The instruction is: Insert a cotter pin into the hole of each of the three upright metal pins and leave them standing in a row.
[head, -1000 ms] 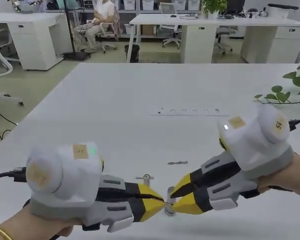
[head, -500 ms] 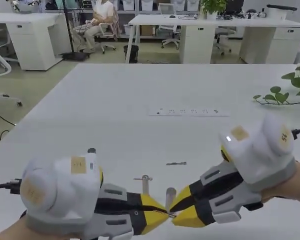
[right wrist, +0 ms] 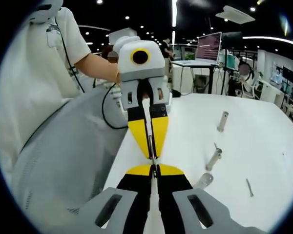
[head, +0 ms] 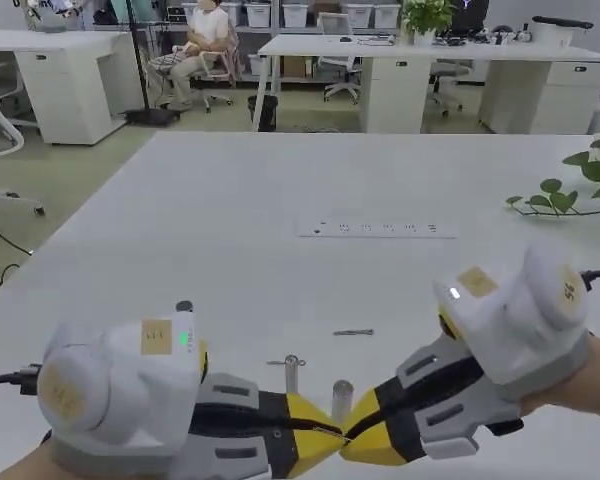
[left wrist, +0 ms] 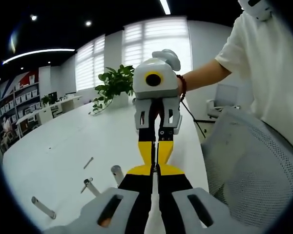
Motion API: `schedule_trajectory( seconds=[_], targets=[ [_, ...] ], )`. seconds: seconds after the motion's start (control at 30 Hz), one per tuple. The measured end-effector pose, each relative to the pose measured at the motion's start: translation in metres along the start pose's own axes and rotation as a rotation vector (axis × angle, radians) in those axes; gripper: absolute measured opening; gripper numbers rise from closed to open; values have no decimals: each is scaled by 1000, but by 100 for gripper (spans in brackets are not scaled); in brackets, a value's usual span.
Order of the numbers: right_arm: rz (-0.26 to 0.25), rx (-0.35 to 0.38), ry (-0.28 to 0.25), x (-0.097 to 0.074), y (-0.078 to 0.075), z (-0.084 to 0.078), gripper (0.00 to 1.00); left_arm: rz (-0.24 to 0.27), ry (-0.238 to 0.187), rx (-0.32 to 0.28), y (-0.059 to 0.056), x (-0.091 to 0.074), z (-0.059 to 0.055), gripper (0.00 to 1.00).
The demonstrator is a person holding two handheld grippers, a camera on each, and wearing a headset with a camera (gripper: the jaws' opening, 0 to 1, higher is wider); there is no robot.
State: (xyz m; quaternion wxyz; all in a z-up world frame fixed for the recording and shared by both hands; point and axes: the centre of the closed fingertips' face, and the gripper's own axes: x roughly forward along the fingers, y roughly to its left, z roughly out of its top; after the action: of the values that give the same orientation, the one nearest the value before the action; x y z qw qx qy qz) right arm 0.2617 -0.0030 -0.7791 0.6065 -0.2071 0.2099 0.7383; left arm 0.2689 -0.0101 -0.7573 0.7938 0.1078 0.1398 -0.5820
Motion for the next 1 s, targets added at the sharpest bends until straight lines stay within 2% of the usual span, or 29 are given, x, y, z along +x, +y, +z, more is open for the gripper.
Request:
schedule_trajectory(
  seconds=[0.17,0.33,0.6,1.0],
  targets=[
    [-1,-24,20,0,0,-1,4,5,1,-2,0,1,0,1],
    [-12,-43,38,-1,-1,-2,3,32,8,-3,2,1,-3,2],
    [-40,-74,76,-5,-7,-5,3,79,0,-53,8,2,-3,4],
    [-97,-92,131,-15,-20,-14,3,140,-14,-107,16,6,-7,12]
  ],
)
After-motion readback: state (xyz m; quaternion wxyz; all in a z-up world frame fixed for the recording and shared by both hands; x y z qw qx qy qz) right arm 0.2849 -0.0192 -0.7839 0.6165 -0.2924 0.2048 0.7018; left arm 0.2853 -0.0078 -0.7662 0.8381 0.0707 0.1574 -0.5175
